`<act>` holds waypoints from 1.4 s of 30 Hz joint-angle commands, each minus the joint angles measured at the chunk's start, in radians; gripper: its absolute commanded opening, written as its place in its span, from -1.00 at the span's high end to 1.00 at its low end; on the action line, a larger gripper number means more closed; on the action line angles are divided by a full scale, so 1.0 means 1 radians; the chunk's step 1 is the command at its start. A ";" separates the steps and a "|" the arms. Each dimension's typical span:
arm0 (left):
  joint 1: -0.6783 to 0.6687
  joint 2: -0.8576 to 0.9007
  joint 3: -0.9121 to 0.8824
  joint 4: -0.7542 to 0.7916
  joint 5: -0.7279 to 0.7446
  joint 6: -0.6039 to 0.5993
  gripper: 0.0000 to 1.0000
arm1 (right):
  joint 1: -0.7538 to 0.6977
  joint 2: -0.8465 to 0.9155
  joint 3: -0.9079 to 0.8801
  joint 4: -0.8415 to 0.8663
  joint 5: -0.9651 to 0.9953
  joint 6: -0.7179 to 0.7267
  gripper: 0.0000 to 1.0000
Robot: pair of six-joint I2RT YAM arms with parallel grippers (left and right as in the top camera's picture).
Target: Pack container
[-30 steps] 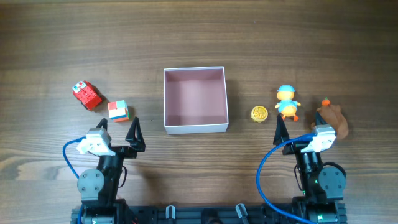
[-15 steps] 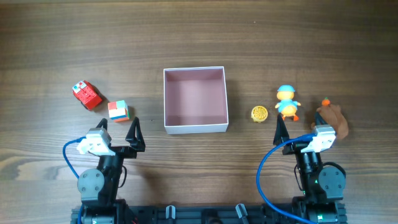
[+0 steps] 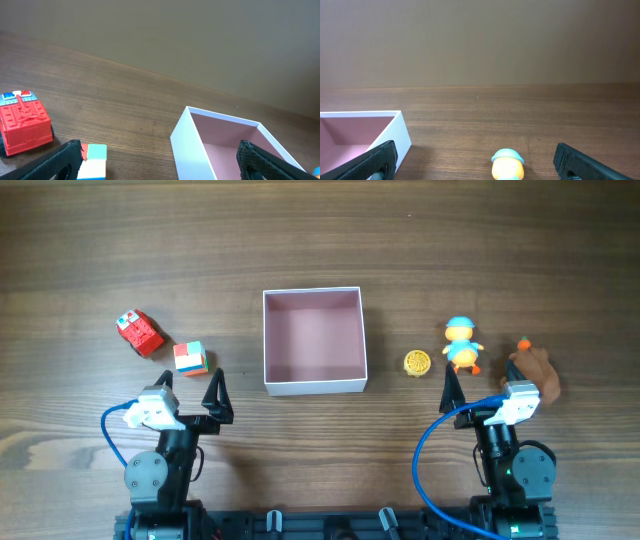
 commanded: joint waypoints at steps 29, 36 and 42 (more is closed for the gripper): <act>-0.005 -0.007 -0.007 0.001 0.019 -0.001 -1.00 | -0.005 0.000 0.000 0.003 -0.016 0.026 -0.99; -0.005 -0.007 -0.007 0.002 0.019 -0.002 -1.00 | -0.005 0.000 0.000 0.003 -0.023 0.092 -0.99; -0.005 -0.007 -0.005 0.021 0.067 -0.058 -0.99 | -0.004 0.016 0.011 -0.011 -0.047 0.169 -0.99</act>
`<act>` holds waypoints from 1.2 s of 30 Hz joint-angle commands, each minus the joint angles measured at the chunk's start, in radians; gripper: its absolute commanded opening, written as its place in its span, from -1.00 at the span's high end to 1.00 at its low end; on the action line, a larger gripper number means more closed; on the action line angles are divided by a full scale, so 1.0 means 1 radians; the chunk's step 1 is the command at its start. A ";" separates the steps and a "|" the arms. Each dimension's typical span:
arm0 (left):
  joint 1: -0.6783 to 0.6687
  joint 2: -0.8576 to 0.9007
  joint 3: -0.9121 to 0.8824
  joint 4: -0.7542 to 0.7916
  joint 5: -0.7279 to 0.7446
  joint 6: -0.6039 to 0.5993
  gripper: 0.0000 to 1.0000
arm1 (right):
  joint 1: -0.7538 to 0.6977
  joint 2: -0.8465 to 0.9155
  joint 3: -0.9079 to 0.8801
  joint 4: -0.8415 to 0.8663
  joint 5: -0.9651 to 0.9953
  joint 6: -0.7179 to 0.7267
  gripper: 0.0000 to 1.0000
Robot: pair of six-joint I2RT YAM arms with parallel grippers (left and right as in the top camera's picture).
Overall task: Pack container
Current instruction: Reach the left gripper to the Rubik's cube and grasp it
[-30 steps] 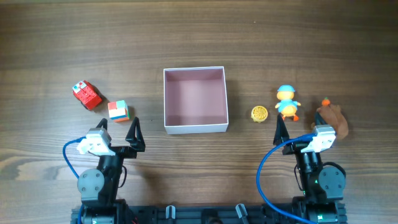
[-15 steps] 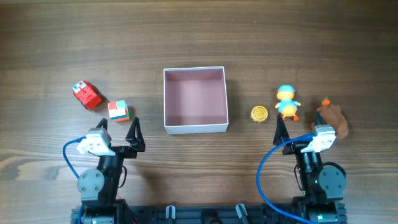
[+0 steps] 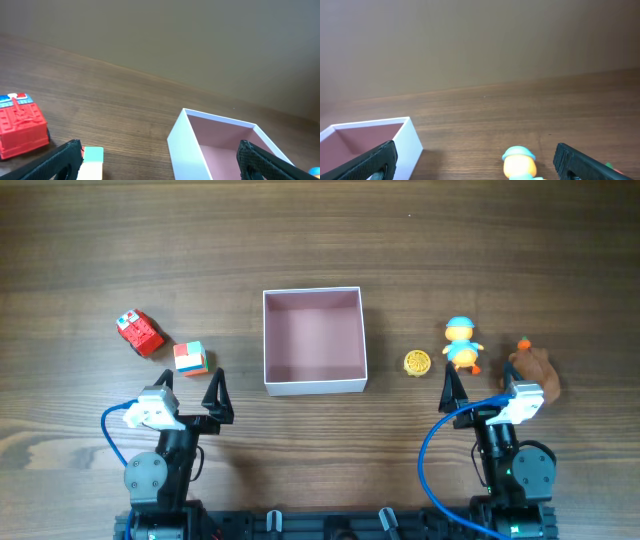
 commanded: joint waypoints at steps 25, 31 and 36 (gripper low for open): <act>-0.005 1.023 1.110 -1.005 -0.004 0.113 -1.00 | -0.005 1.097 1.135 -1.070 -0.081 0.040 -0.99; 0.005 1.142 1.110 -0.960 -0.186 0.126 -0.99 | -0.005 1.208 1.136 -1.107 -0.050 0.005 -0.99; 0.032 1.363 1.110 -0.908 -0.227 0.187 -0.99 | -0.005 1.229 1.136 -1.107 -0.041 0.005 -1.00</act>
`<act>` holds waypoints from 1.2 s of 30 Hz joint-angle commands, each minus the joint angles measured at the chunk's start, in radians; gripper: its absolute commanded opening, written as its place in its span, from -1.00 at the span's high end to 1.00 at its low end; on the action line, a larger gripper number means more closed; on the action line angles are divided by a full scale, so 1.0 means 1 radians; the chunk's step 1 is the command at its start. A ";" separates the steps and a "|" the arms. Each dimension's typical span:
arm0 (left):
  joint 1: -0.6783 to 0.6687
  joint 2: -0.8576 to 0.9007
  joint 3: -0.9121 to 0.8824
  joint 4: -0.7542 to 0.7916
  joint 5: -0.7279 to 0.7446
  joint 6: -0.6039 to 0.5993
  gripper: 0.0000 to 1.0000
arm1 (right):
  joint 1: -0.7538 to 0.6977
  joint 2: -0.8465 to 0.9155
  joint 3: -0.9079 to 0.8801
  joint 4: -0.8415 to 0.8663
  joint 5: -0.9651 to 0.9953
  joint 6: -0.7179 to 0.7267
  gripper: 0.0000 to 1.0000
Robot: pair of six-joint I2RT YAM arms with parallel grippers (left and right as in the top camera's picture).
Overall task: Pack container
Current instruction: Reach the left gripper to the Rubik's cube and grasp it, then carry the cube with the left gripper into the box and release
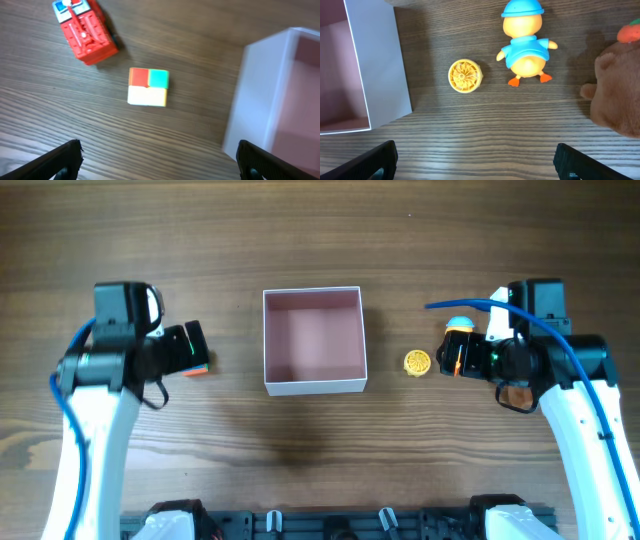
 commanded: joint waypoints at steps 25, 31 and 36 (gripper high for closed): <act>0.013 0.562 0.014 0.184 0.019 0.121 0.04 | -0.004 0.008 0.021 -0.014 0.024 -0.010 -1.00; 0.013 0.561 0.014 0.184 0.019 0.121 0.22 | -0.004 0.008 0.021 -0.014 0.024 -0.010 -1.00; -0.008 0.513 0.100 0.106 0.019 0.071 0.73 | -0.004 0.008 0.021 -0.014 0.024 -0.010 -0.99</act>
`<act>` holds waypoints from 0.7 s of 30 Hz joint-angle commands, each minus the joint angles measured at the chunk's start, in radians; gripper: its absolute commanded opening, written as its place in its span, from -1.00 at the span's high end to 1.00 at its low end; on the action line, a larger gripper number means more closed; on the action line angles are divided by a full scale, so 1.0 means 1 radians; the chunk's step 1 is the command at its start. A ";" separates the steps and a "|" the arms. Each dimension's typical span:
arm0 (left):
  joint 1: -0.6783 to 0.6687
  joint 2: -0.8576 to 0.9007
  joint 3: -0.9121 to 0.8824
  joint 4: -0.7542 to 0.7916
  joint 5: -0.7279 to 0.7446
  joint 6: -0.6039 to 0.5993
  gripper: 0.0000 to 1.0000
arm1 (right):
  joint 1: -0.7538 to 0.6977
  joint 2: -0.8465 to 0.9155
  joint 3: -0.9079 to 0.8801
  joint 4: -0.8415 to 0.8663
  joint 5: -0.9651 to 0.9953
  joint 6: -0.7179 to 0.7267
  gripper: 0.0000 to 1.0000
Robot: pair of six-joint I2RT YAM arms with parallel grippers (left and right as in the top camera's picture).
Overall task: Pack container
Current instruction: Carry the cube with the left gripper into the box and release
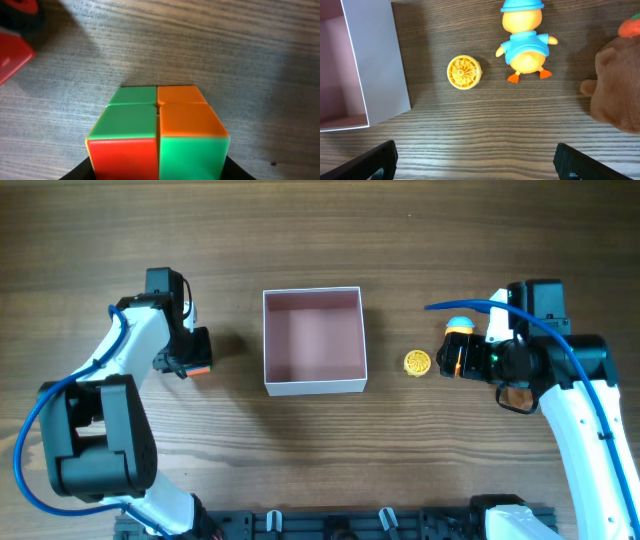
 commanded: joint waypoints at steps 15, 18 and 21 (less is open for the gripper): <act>-0.515 -0.050 0.399 -0.115 0.068 -0.254 0.92 | -0.004 0.008 0.021 -0.001 0.024 -0.010 -1.00; -0.523 0.066 0.399 -0.090 0.076 -0.254 0.92 | -0.004 0.008 0.021 -0.001 0.024 -0.010 -0.99; -0.492 0.168 0.399 -0.047 0.049 -0.255 0.92 | -0.004 0.008 0.020 -0.003 0.024 -0.010 -0.99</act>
